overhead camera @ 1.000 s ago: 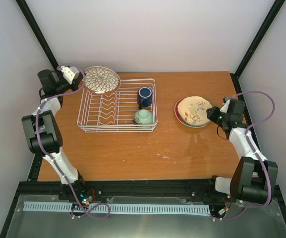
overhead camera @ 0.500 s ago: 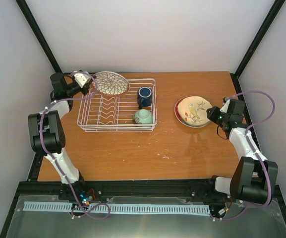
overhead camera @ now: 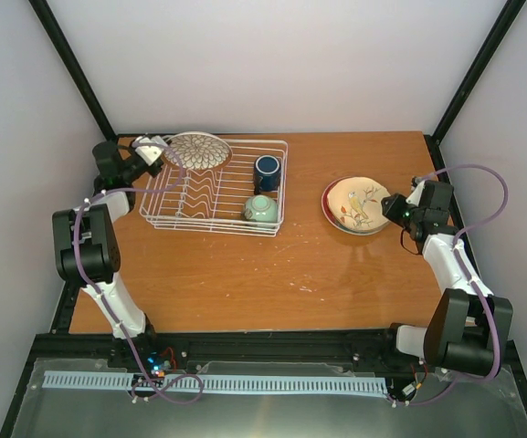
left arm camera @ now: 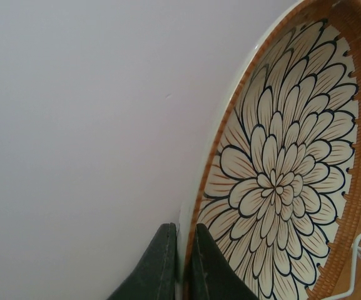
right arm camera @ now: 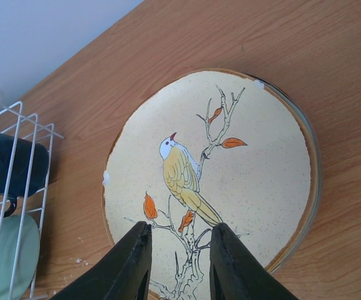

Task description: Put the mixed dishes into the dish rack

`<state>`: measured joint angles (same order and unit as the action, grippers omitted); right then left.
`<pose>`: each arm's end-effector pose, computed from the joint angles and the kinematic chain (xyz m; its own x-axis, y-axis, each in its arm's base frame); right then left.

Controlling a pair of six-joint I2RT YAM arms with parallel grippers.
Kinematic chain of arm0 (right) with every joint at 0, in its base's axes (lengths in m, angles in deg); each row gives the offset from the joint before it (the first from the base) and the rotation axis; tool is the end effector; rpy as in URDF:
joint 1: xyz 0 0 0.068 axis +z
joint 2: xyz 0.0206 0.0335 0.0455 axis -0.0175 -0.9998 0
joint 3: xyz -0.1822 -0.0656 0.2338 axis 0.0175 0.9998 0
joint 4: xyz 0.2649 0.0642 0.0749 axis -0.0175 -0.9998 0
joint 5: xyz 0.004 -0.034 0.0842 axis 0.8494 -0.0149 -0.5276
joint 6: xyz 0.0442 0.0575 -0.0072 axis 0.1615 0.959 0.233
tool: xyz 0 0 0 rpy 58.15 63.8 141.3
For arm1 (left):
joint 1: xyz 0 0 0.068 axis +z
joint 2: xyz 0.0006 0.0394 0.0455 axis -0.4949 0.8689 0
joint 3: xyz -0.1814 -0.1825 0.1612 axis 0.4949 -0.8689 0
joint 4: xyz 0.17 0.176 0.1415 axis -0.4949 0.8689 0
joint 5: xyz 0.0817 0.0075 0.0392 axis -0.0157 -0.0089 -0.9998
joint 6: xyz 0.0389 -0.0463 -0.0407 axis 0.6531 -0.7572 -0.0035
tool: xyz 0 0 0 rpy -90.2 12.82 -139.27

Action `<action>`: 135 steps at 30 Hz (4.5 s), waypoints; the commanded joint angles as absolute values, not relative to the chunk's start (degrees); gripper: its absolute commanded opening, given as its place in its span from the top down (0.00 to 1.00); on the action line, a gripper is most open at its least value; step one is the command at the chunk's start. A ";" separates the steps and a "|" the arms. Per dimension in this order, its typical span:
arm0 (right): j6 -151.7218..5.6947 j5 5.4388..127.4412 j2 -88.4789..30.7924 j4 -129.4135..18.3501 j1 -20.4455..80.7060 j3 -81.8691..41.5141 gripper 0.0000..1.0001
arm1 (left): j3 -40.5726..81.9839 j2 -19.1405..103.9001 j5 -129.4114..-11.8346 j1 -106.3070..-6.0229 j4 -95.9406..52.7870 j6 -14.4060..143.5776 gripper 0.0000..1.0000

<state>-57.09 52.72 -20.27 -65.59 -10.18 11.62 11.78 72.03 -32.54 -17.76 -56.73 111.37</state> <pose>0.2943 -0.0357 0.2372 -0.6103 0.4876 -0.6243 0.1519 0.8455 0.5118 0.4510 0.0502 0.2563 0.2612 0.4618 -0.8476 0.5052 0.6829 0.5278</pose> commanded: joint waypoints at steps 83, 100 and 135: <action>-55.14 49.22 -23.31 -60.40 -10.05 11.41 0.75 | 16.46 73.07 -31.62 -17.58 -55.11 113.87 0.27; -54.93 54.03 -23.64 -61.49 -10.07 12.84 0.75 | 13.15 58.92 -32.73 -18.12 -52.93 103.28 0.13; -51.97 65.79 -31.01 -76.88 -10.05 3.64 0.77 | 18.78 52.08 -40.66 -47.02 -25.36 95.48 0.21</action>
<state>-52.32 62.77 -32.05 -74.75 -10.11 4.19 16.02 51.02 -38.66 -43.84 -28.18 94.65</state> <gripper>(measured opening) 0.224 0.788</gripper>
